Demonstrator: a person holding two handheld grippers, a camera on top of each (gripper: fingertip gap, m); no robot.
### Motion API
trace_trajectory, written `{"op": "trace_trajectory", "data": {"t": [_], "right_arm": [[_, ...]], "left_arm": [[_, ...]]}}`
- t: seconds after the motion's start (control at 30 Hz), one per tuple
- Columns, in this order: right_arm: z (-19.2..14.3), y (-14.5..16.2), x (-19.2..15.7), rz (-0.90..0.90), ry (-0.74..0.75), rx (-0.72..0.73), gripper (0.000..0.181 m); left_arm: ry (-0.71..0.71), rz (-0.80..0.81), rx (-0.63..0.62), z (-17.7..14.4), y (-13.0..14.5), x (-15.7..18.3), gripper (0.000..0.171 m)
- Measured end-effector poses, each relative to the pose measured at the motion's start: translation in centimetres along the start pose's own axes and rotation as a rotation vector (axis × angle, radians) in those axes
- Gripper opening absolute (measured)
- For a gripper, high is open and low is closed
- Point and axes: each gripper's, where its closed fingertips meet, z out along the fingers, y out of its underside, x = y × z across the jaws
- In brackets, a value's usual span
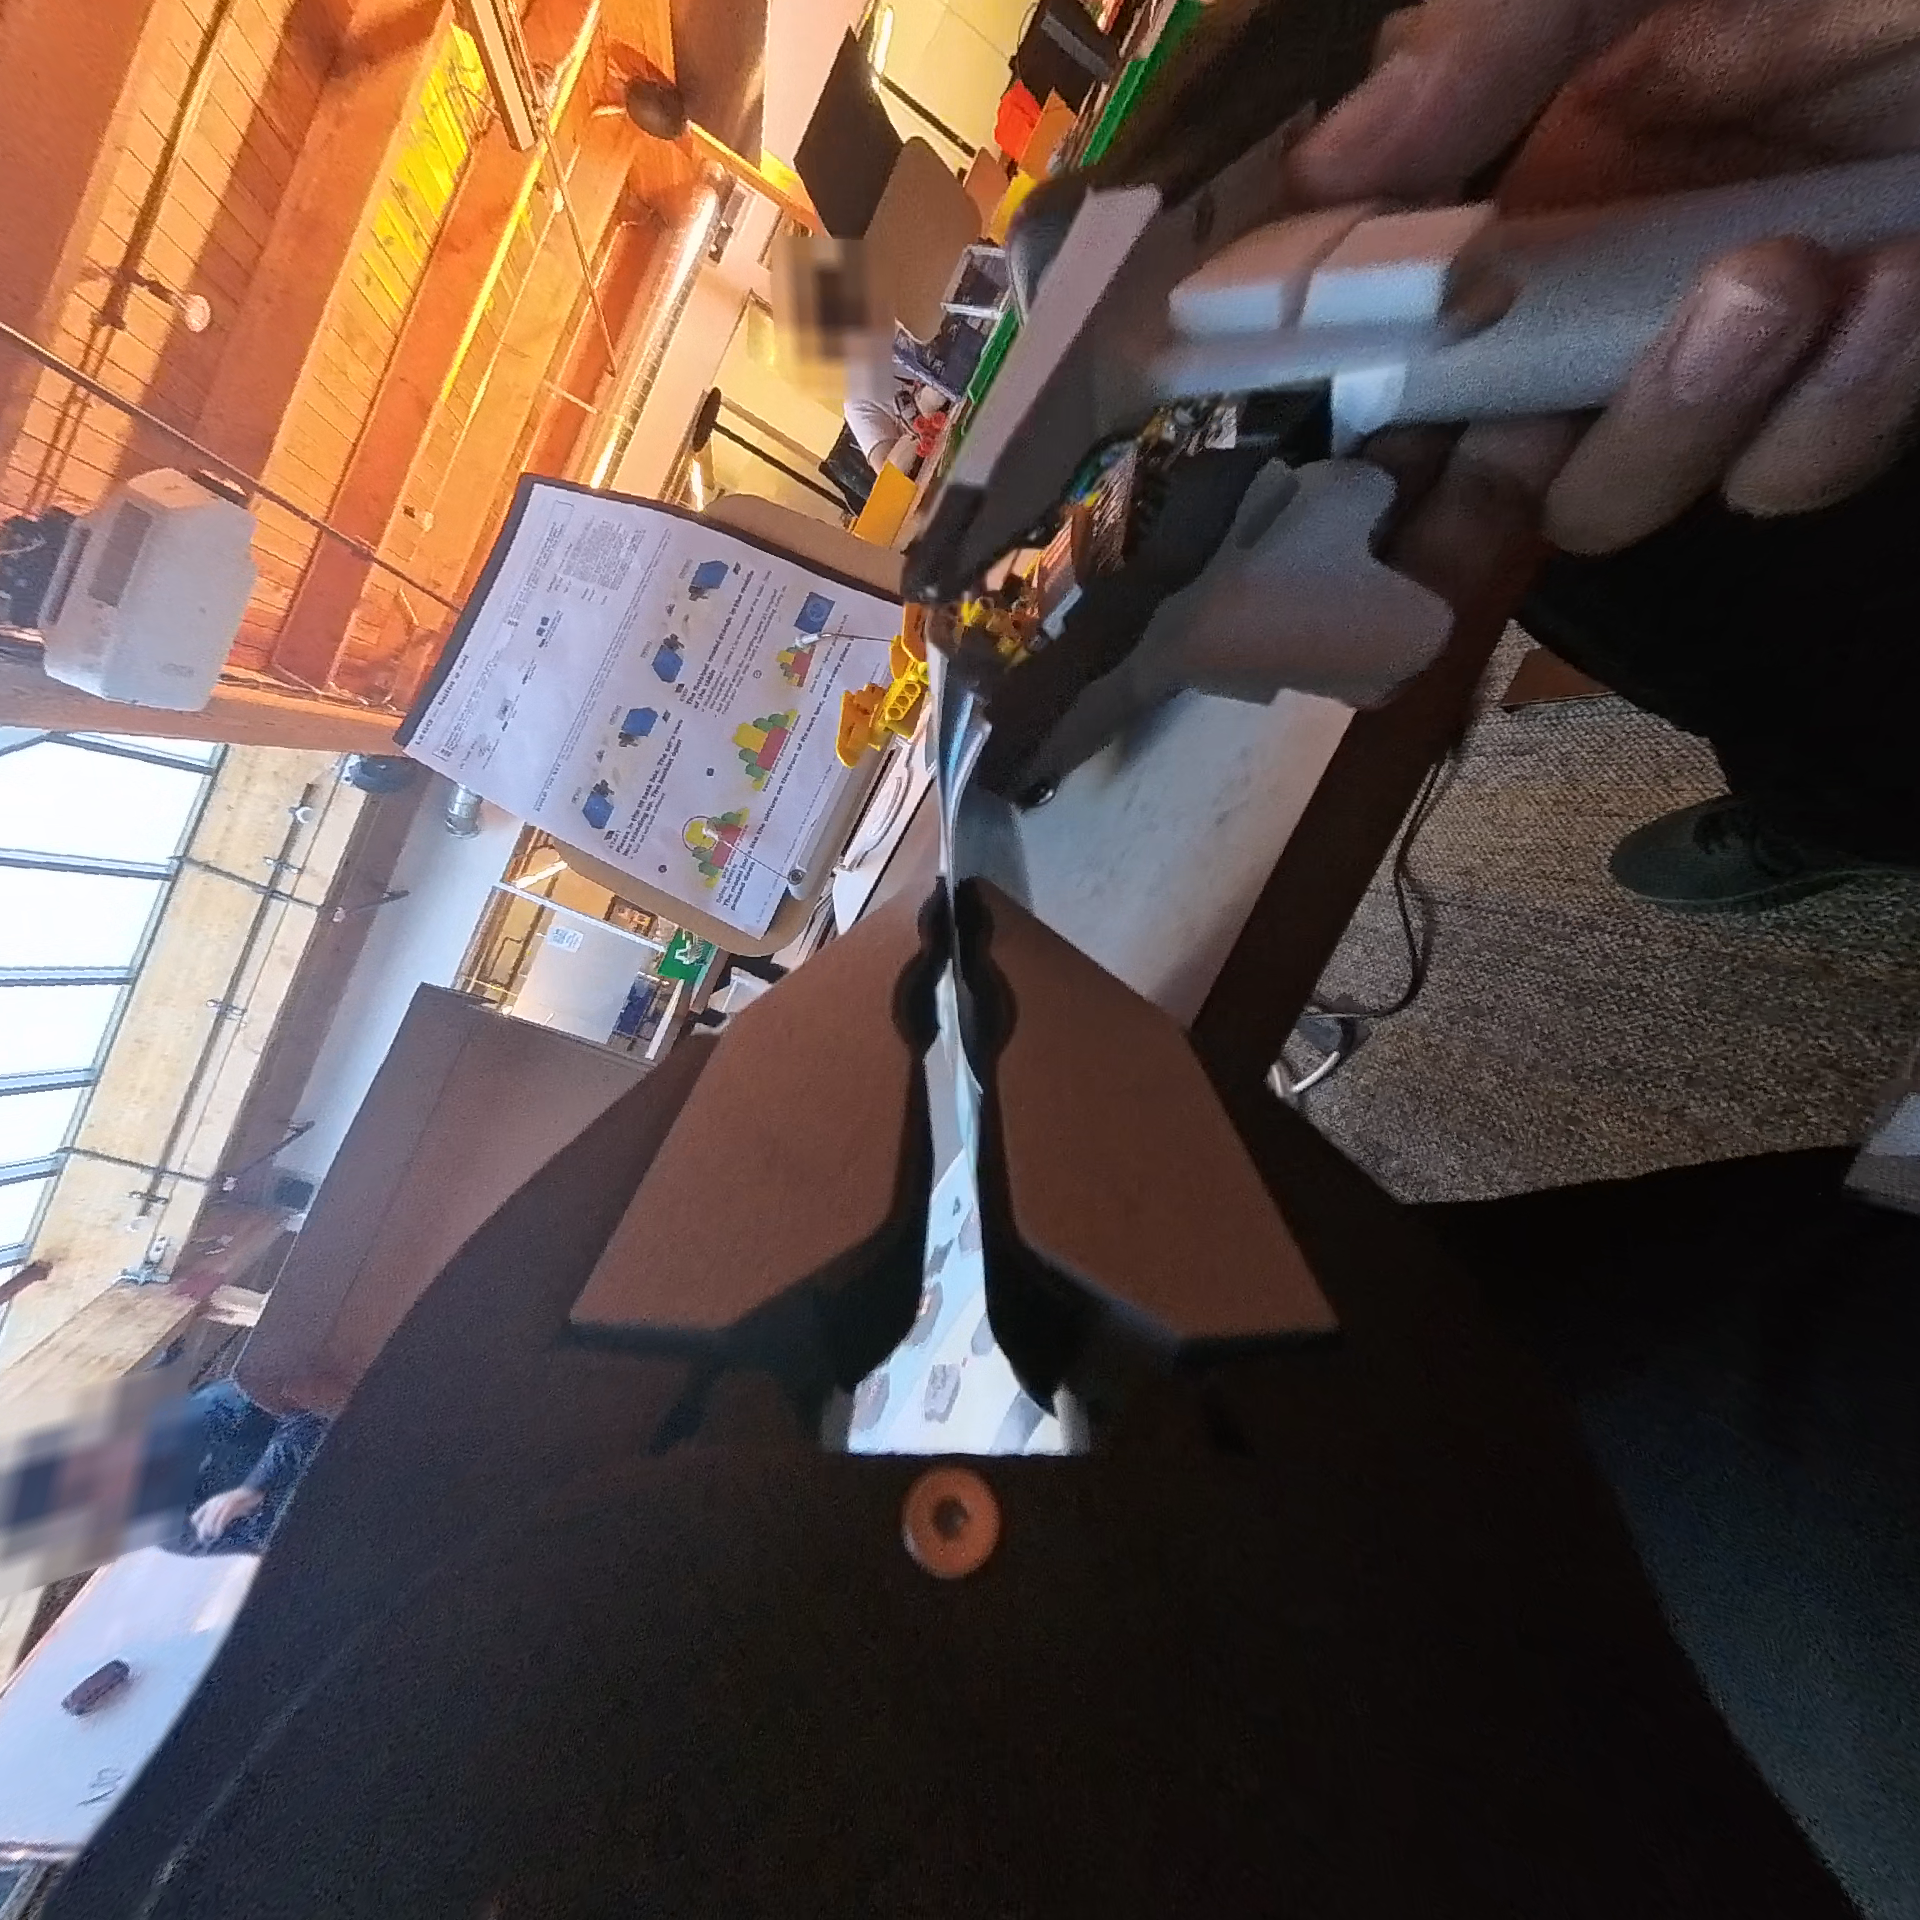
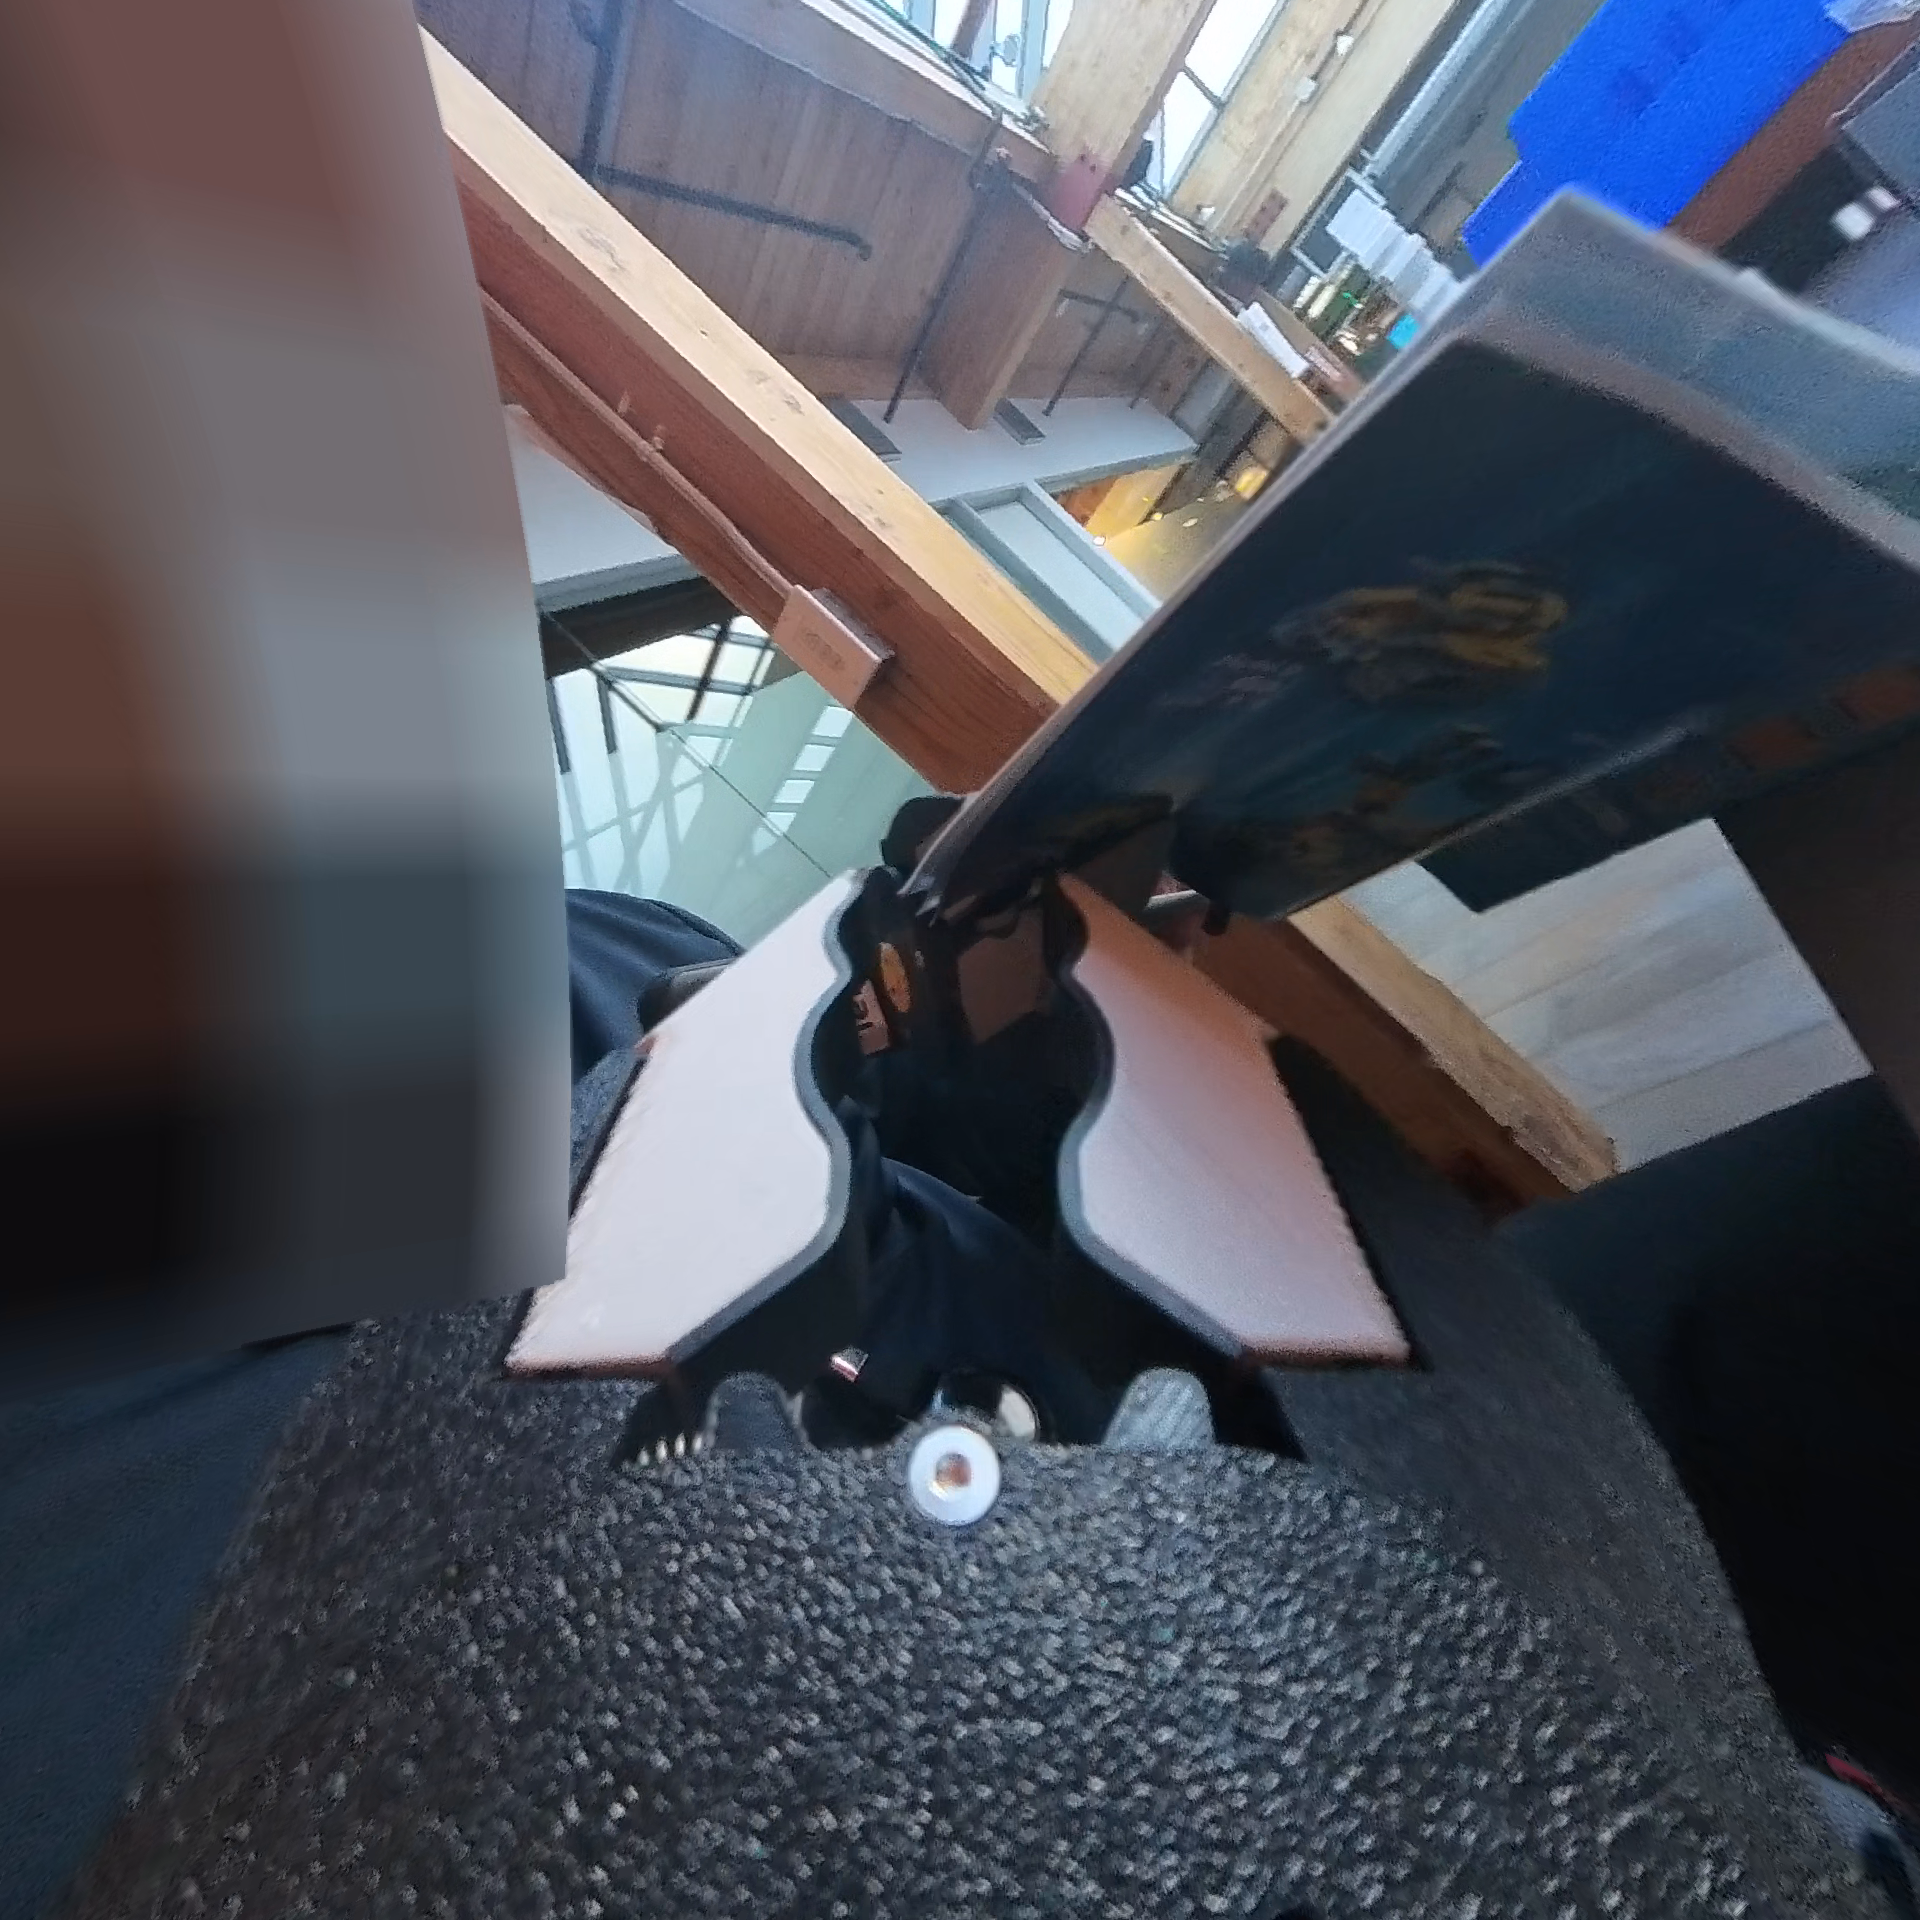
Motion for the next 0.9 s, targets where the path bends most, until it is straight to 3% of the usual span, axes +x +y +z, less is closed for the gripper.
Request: {"op": "trace_trajectory", "data": {"t": [0.03, 0.23, 0.9], "right_arm": [[0.1, 0.2, 0.1, -0.016, 0.022, -0.012, 0.037], [0.6, 1.0, 0.5, -0.115, 0.123, -0.063, 0.027], [0.8, 1.1, 0.1, -0.061, 0.063, -0.038, 0.011]], "left_arm": [[-0.002, 0.006, -0.005, 0.0, 0.1, 0.0, 0.0], [-0.004, 0.021, -0.013, 0.1, 0.2, 0.1, 0.0], [-0.008, 0.059, -0.025, 0.0, 0.2, 0.3, 0.0]]}}
